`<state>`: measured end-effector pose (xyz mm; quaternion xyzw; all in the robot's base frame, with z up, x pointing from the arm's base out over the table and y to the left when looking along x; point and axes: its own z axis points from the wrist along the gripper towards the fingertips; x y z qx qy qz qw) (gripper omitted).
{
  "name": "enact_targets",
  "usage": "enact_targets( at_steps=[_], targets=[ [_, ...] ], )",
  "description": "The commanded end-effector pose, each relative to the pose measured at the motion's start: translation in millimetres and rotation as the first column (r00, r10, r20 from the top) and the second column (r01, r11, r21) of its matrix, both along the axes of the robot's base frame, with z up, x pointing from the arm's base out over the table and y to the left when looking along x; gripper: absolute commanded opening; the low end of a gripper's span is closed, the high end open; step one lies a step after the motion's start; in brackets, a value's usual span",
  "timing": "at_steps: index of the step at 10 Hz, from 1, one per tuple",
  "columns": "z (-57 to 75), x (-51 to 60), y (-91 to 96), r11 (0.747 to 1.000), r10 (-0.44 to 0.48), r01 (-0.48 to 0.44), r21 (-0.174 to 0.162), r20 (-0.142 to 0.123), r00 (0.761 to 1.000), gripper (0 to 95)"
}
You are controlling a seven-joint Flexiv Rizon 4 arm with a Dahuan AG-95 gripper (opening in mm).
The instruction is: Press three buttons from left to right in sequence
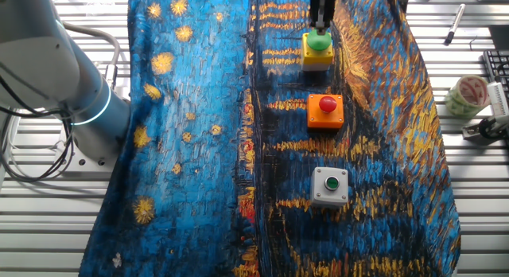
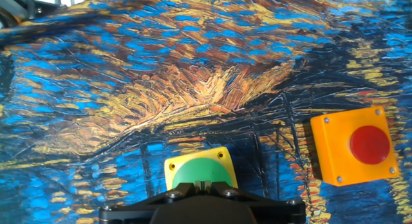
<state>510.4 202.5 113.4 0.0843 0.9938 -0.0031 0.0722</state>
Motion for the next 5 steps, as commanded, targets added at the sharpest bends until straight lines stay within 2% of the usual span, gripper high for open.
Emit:
enact_targets(
  at_steps=[1,5],
  targets=[
    [-4.3,0.5,-0.6,1.0,0.0,0.0,-0.003,0.005,1.0,0.0],
    [-13.3,-0.6,-0.9,1.0,0.002,-0.002,-0.004,0.024,1.0,0.0]
  ],
)
